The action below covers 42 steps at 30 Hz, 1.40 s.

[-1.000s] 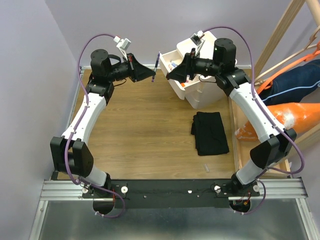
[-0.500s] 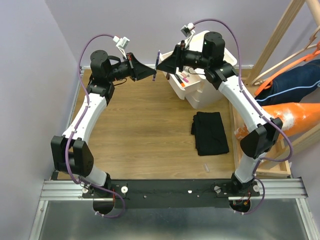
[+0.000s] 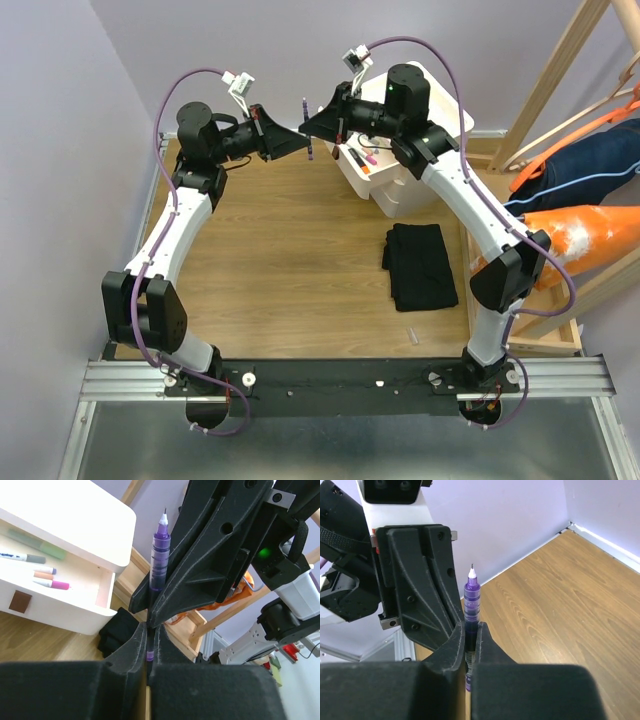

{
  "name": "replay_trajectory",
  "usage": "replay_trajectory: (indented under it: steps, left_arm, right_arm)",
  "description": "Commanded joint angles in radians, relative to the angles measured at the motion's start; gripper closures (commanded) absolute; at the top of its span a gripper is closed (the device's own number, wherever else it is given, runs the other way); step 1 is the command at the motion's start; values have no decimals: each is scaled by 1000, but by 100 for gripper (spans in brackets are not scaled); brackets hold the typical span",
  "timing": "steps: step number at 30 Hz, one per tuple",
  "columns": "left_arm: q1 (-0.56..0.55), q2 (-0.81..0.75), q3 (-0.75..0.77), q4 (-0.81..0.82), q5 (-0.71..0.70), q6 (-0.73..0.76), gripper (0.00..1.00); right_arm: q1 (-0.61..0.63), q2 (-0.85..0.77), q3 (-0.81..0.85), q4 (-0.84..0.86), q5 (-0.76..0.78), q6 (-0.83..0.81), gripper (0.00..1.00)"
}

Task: Sort the stationery into containers
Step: Move the pen cap to the center of the board.

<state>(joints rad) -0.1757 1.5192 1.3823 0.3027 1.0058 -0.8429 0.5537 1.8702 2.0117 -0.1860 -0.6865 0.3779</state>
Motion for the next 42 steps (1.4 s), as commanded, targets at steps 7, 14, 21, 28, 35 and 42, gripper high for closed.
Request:
replay_trajectory:
  steps: [7, 14, 21, 28, 35, 42]
  left_arm:
    - [-2, 9, 0, 99, 11, -58, 68]
    - [-11, 9, 0, 124, 28, -59, 84]
    - [-10, -31, -22, 61, 39, -2, 100]
    - [15, -102, -156, 3, 40, 45, 100]
    - [19, -191, -175, -740, 16, 533, 100]
    - [19, -195, -170, -1157, -121, 808, 100]
  right_arm:
    - [29, 18, 48, -12, 73, 24, 100]
    - [37, 18, 41, -13, 85, 35, 100]
    - [37, -37, 42, -125, 182, -45, 41]
    - [34, -307, -201, -318, 199, -284, 33]
    - [34, -598, -479, -651, 266, -761, 34]
    - [37, -643, -602, -943, 323, -979, 37]
